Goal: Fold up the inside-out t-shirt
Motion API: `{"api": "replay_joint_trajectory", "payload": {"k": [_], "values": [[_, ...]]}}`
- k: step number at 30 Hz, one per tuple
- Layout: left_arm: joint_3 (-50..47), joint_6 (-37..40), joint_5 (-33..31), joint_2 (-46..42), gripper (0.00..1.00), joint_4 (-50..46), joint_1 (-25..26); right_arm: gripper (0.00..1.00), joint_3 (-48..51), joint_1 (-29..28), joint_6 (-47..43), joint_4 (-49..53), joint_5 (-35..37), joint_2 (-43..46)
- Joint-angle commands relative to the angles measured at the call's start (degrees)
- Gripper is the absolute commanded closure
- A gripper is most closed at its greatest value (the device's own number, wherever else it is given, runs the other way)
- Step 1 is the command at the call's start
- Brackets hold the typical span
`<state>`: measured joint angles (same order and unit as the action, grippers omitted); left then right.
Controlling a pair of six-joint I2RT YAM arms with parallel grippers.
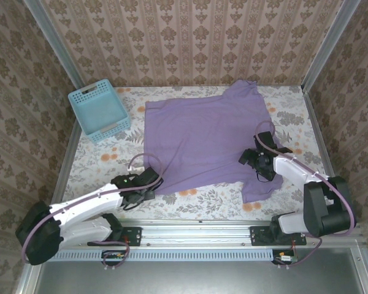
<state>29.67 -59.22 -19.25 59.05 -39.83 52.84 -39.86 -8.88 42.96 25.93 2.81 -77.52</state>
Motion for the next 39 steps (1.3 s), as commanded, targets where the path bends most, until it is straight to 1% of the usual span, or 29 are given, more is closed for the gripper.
{"api": "replay_joint_trajectory", "payload": {"k": [1,3,6,9,12,15,18,22,28,30,31,33,34,36,39], "values": [[1.90,-1.50,-2.04,-0.24,0.71,-3.24,2.52,0.00,-0.59,-0.67,-1.88,1.78,0.78,2.66],[1.81,-1.84,-0.08,1.31,0.68,-1.44,2.80,0.00,-0.35,-1.34,-2.00,2.28,1.09,3.65],[-0.26,-2.22,3.04,2.76,0.66,4.64,3.25,0.00,0.45,-2.49,-1.72,2.37,1.32,4.43],[-1.12,-2.82,3.38,4.32,0.66,7.22,3.25,0.00,1.07,-3.47,-1.48,2.19,1.51,4.39],[-1.07,-3.26,2.00,5.92,0.71,6.70,3.17,0.00,1.45,-3.64,-1.56,2.18,1.88,4.31],[-1.46,-3.00,2.45,6.97,0.76,7.57,2.93,0.00,1.03,-3.41,-1.99,3.53,4.03,4.31],[-1.55,-3.07,2.71,7.25,0.81,7.36,2.95,0.00,1.18,-2.39,-1.77,3.69,4.49,4.31],[-1.85,-3.09,2.45,6.57,0.87,7.18,2.93,0.00,1.71,-1.21,-1.33,2.35,3.17,3.14],[-1.99,-1.84,1.52,4.24,1.00,6.44,2.73,0.00,1.89,-0.44,-0.86,1.26,2.42,1.58],[-1.92,-2.37,1.07,2.46,1.00,4.82,2.71,0.00,1.89,-0.06,-0.86,1.24,2.39,1.67],[-1.83,-2.60,0.91,1.70,0.99,4.01,2.79,0.00,1.80,-0.01,-0.93,1.33,2.54,1.80],[-1.63,-4.62,0.43,0.22,0.84,1.20,2.97,0.00,1.71,0.01,-1.04,1.32,2.46,2.01],[-1.79,-5.54,0.53,-0.13,0.79,0.52,2.97,0.00,1.63,0.01,-1.05,1.37,2.32,2.02],[-2.45,-6.16,1.65,-0.21,0.74,1.15,2.97,0.00,1.62,0.01,-1.12,1.32,2.30,2.15],[-3.79,-6.30,3.49,0.71,0.70,4.72,2.86,0.00,1.69,0.01,-1.21,1.32,2.44,2.28]]}}
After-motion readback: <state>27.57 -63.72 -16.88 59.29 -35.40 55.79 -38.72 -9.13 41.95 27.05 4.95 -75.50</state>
